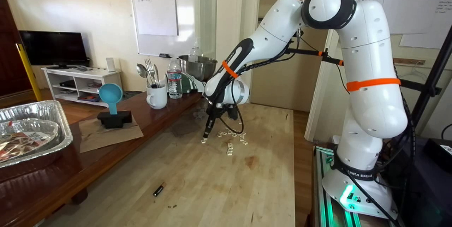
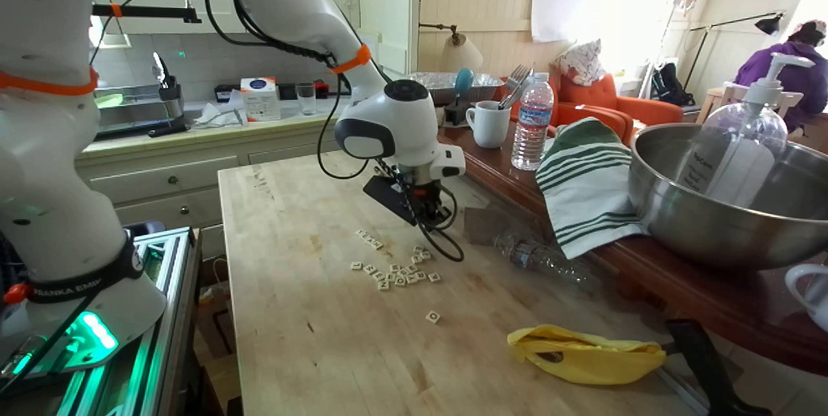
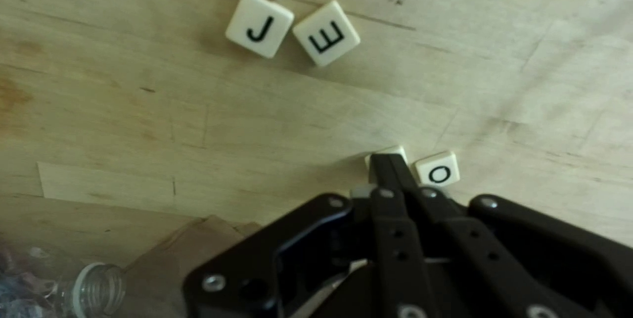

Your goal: Move some of the letter tiles backwards

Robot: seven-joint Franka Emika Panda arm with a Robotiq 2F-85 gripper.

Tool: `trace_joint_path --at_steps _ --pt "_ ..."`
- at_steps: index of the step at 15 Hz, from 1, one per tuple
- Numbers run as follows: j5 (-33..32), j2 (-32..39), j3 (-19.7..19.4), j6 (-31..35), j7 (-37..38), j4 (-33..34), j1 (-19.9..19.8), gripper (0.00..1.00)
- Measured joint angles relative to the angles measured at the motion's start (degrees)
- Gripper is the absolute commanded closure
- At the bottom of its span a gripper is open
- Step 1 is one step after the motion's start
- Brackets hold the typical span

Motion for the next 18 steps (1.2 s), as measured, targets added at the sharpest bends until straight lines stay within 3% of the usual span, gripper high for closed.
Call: trace_joint_path --at_steps 18 --pt "-0.02 -0.01 0.37 0.0 6.01 -0.05 0.63 1.0"
